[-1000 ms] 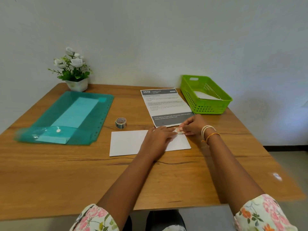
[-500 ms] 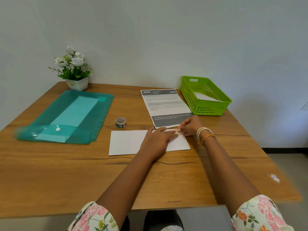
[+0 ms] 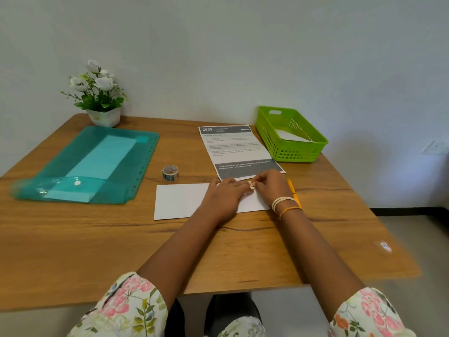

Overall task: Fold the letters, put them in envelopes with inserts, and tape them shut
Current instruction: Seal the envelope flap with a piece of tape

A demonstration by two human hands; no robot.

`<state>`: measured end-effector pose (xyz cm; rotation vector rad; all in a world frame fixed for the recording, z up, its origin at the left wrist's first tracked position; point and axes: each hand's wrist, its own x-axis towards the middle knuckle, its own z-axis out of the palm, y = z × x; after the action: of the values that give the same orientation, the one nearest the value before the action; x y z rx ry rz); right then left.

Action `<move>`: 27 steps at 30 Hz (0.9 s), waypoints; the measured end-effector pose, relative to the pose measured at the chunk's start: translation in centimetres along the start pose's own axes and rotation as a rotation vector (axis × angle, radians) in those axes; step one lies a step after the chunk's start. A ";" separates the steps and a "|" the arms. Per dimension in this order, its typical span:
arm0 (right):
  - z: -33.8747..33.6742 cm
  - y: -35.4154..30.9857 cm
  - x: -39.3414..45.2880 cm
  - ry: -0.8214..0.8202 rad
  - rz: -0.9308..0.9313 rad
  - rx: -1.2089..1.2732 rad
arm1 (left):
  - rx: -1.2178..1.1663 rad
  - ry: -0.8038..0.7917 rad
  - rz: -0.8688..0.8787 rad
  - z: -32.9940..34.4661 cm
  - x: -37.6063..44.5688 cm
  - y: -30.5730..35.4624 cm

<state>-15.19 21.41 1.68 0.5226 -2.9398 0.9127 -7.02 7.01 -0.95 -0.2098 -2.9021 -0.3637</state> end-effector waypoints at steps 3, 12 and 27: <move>0.3 0.7 -1.3 0.008 -0.121 -0.217 | 0.031 -0.010 0.002 -0.1 0.0 0.0; 2.0 1.2 -5.1 0.073 -0.175 -0.431 | 0.029 0.006 -0.004 0.2 -0.2 0.0; 1.9 0.9 -6.7 0.020 -0.161 -0.336 | -0.054 0.045 -0.031 0.2 -0.4 -0.2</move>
<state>-8.98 23.18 -1.19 0.7080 -2.8896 0.3943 -6.66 6.81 -1.24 -0.1638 -2.8562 -0.4470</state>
